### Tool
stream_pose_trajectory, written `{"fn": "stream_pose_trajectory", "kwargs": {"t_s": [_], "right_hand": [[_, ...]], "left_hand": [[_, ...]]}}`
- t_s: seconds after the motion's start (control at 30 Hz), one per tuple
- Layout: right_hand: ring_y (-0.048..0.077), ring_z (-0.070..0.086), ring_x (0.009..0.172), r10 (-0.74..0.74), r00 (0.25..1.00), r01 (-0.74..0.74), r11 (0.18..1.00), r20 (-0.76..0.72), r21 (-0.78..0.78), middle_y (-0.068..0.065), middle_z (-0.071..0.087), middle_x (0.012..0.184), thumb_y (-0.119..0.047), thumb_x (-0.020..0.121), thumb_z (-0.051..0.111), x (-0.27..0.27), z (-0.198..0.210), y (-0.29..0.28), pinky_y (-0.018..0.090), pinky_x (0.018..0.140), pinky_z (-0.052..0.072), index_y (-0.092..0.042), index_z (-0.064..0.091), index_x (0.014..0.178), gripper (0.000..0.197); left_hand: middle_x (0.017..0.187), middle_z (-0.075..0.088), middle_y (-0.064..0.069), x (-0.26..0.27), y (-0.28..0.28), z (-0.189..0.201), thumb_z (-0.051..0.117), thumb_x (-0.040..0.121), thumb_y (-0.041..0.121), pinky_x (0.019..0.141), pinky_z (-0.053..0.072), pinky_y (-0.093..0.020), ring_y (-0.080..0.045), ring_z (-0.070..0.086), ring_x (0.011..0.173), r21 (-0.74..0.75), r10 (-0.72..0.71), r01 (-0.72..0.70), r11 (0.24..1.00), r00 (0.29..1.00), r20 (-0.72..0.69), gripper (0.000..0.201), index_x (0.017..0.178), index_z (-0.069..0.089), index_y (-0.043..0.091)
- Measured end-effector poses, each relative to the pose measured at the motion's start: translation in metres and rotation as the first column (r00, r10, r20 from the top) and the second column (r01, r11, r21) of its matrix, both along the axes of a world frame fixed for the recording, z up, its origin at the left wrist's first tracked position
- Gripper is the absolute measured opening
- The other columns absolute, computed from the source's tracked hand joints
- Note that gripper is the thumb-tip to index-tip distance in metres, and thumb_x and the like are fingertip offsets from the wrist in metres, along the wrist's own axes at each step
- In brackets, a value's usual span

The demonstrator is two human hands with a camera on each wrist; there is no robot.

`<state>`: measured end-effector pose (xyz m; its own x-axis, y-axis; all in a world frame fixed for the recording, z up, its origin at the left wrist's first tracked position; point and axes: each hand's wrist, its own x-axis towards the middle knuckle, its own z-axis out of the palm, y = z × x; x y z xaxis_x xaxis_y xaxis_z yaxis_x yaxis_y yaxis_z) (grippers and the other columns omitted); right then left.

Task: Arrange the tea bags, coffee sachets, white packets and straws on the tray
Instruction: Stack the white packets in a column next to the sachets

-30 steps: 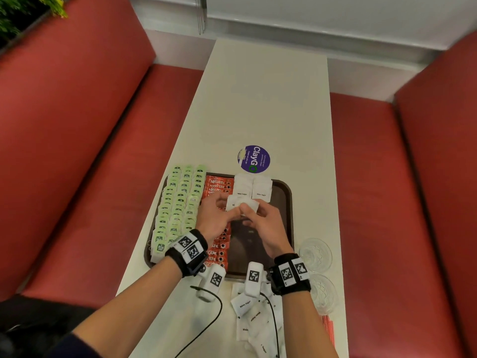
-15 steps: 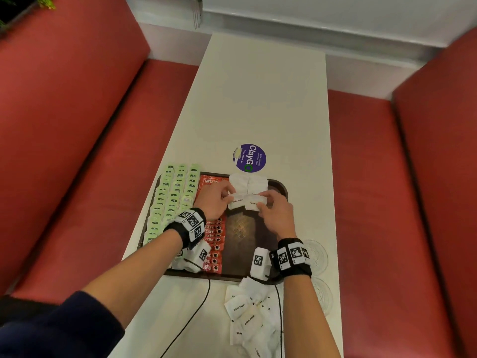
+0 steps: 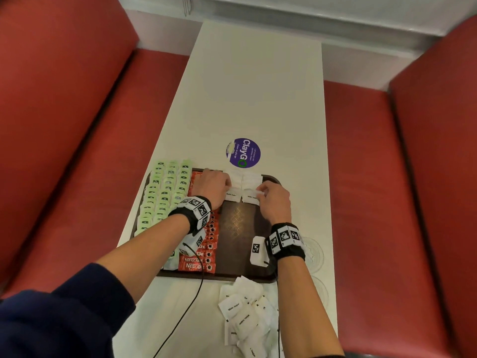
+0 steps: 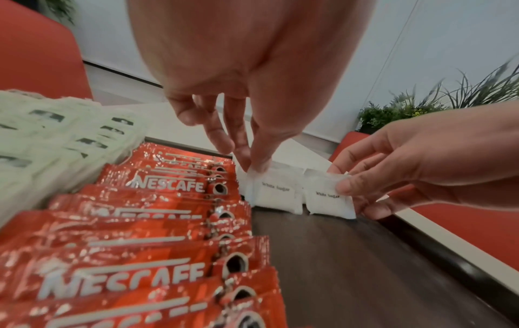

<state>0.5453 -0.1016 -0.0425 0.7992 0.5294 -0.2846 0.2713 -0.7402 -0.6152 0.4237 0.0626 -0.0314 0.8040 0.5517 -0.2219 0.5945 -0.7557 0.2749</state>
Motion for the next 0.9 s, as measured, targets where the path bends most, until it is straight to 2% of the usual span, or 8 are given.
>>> {"fn": "stream_pose_trajectory", "kwargs": {"t_s": [0.2,0.3,0.43,0.57,0.63,0.73,0.9], "right_hand": [[0.028,0.066,0.105,0.014,0.997,-0.01,0.999,0.071,-0.045,0.002,0.069,0.115,-0.014,0.101,0.067,-0.002,0.0,0.002,0.04,0.087,0.055,-0.023,0.069,0.113,0.015],[0.028,0.066,0.107,-0.009,0.997,0.01,1.0,0.079,-0.019,0.003,0.068,0.116,-0.013,0.101,0.067,-0.005,-0.001,0.002,0.04,0.086,0.054,-0.021,0.066,0.114,0.016],[0.024,0.061,0.105,-0.063,0.994,0.058,0.996,0.086,0.065,0.004,0.06,0.123,-0.014,0.098,0.073,-0.012,-0.003,0.001,0.035,0.085,0.046,-0.022,0.057,0.117,0.026],[0.018,0.049,0.097,-0.086,0.992,0.078,0.993,0.088,0.088,0.006,0.055,0.127,-0.019,0.094,0.082,-0.021,-0.006,0.0,0.031,0.087,0.041,-0.019,0.057,0.116,0.034],[0.018,0.05,0.099,-0.079,0.992,0.071,0.994,0.098,0.085,0.008,0.055,0.128,-0.018,0.093,0.084,-0.023,-0.008,0.0,0.028,0.089,0.039,-0.017,0.059,0.114,0.033],[0.026,0.06,0.112,-0.066,0.991,0.056,0.994,0.117,0.089,0.009,0.056,0.129,-0.016,0.092,0.084,-0.024,-0.011,0.002,0.026,0.091,0.039,-0.015,0.063,0.115,0.031],[0.029,0.059,0.118,-0.027,0.986,0.021,0.999,0.167,0.038,0.011,0.058,0.13,-0.023,0.094,0.084,-0.027,-0.017,0.008,0.034,0.098,0.047,-0.014,0.066,0.121,0.034]], "left_hand": [[0.117,0.073,-0.001,-0.005,-0.003,-0.006,0.062,0.106,0.029,0.094,0.044,-0.045,-0.029,0.056,0.116,0.02,0.034,-0.035,0.999,0.999,0.015,0.012,0.115,0.069,0.027],[0.126,0.065,-0.003,-0.009,-0.008,-0.007,0.067,0.101,0.027,0.092,0.045,-0.045,-0.03,0.054,0.118,0.054,0.026,-0.031,0.998,0.995,0.095,0.021,0.122,0.066,0.025],[0.126,0.063,-0.007,-0.009,-0.017,-0.006,0.072,0.099,0.023,0.089,0.05,-0.045,-0.031,0.056,0.116,0.106,-0.097,0.082,0.991,0.983,0.153,0.03,0.128,0.067,0.019],[0.121,0.063,-0.014,-0.008,-0.023,-0.013,0.072,0.098,0.008,0.086,0.054,-0.045,-0.034,0.06,0.108,0.093,-0.224,0.214,0.972,0.967,0.122,0.03,0.128,0.072,0.008],[0.124,0.06,-0.014,-0.008,-0.025,-0.017,0.069,0.098,0.002,0.086,0.056,-0.043,-0.032,0.058,0.111,0.066,-0.244,0.238,0.969,0.965,0.094,0.034,0.132,0.07,0.006],[0.132,0.058,-0.012,-0.007,-0.026,-0.019,0.066,0.1,0.0,0.092,0.054,-0.041,-0.031,0.054,0.118,0.055,-0.264,0.261,0.964,0.961,0.08,0.038,0.137,0.067,0.008],[0.137,0.057,-0.012,-0.006,-0.025,-0.024,0.065,0.1,-0.002,0.098,0.052,-0.041,-0.031,0.052,0.123,0.063,-0.281,0.277,0.959,0.957,0.077,0.042,0.14,0.065,0.009]]}}
